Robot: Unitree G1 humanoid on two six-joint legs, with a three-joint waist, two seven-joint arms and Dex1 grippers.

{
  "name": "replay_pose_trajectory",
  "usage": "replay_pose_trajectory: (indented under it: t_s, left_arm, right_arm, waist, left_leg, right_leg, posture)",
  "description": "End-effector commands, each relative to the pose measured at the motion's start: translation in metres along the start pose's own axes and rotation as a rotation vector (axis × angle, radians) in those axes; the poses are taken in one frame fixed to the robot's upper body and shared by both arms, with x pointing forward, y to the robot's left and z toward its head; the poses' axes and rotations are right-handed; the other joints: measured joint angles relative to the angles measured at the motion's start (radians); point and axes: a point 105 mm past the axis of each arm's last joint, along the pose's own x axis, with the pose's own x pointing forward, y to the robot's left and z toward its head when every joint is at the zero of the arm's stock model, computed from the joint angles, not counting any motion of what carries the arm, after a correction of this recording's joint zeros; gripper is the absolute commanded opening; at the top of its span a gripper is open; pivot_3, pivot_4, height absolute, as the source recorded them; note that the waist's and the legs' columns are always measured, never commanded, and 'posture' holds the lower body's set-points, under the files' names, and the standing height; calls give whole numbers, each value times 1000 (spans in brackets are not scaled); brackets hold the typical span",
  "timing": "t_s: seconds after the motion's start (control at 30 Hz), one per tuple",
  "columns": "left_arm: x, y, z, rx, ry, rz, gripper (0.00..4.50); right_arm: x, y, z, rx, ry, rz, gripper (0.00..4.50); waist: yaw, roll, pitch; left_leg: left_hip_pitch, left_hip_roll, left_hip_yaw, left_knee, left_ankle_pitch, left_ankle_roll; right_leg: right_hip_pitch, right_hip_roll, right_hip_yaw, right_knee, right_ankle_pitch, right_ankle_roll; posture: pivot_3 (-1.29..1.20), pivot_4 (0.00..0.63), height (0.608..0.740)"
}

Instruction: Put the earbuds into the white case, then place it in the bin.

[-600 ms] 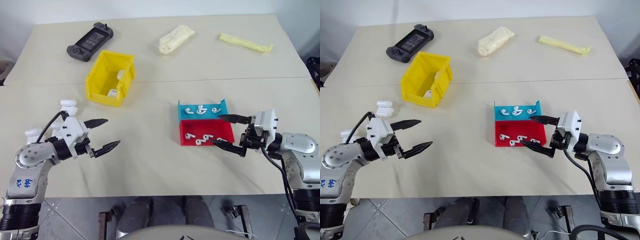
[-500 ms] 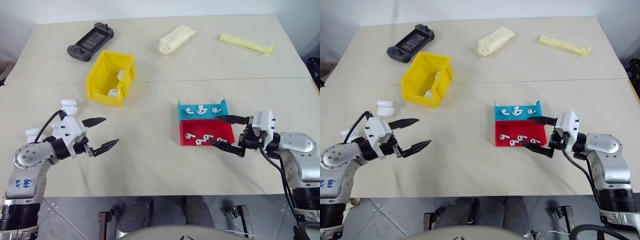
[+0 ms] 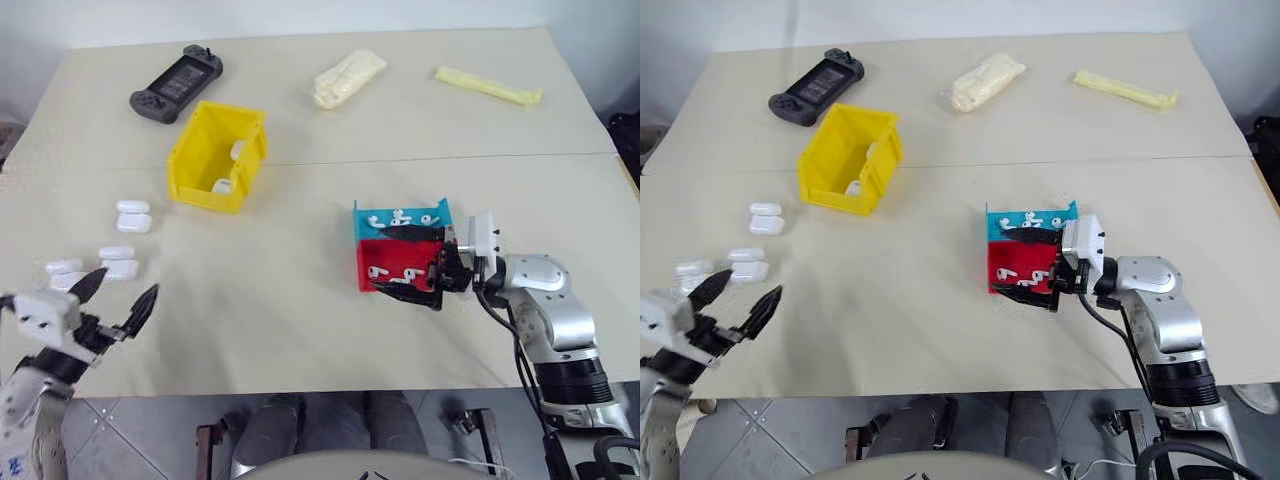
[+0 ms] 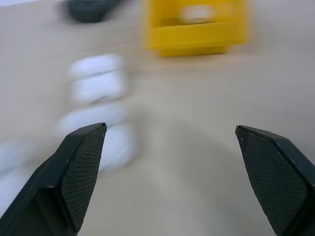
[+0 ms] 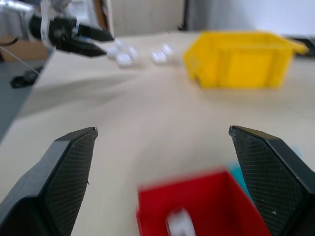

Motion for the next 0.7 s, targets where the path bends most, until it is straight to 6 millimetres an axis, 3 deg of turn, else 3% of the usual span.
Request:
replay_pose_trajectory:
  t_s: [0.03, 0.27, 0.33, 0.5, 0.57, 0.7]
  left_arm:
    - [-22, 6, 2, -78, -14, 106, 4462]
    - [-23, 5, 4, -148, -4, 159, 4462]
    - [-20, 11, 1, -186, 66, 199, 4462]
    - [3, 13, 10, -174, 264, 143, 4462]
    - [21, 17, 24, -169, 364, 117, 4462]
    - [38, 17, 39, -149, 538, 69, 4462]
  right_arm:
    - [13, 9, 18, -93, -78, 51, 4500]
    - [13, 13, 18, -112, -95, 68, 4500]
    - [9, 12, 16, -101, -78, 59, 4500]
    - [1, 11, 10, -43, -25, 42, 4500]
    - [1, 11, 10, -13, -14, 38, 4500]
    - [5, 13, 15, 7, -33, 30, 4500]
  waist:
    - [9, -2, -1]
    - [15, -8, -2]
    - [14, -8, -3]
    - [13, -8, -3]
    - [17, -9, -2]
    - [10, -11, -3]
  left_leg:
    - [0, 0, 0, 0, 0, 0]
    - [0, 0, -1, 1, 0, 0]
    - [1, 0, 0, 0, -1, 0]
    - [1, 1, 0, 0, -1, 0]
    - [1, 1, 0, 0, -1, 0]
    - [1, 1, -3, 0, -1, -2]
  right_leg:
    - [0, 0, 0, 0, 0, 0]
    - [1, 0, 0, 0, 0, 0]
    - [1, 0, 0, 0, 0, -1]
    - [0, 1, 0, 1, -1, -2]
    - [0, 1, 0, 2, -1, -2]
    - [0, 2, -1, 5, -2, -4]
  posture:
    - [0, 150, 740]
    - [0, 150, 740]
    - [0, 150, 740]
    - [0, 150, 740]
    - [0, 150, 740]
    - [0, 150, 740]
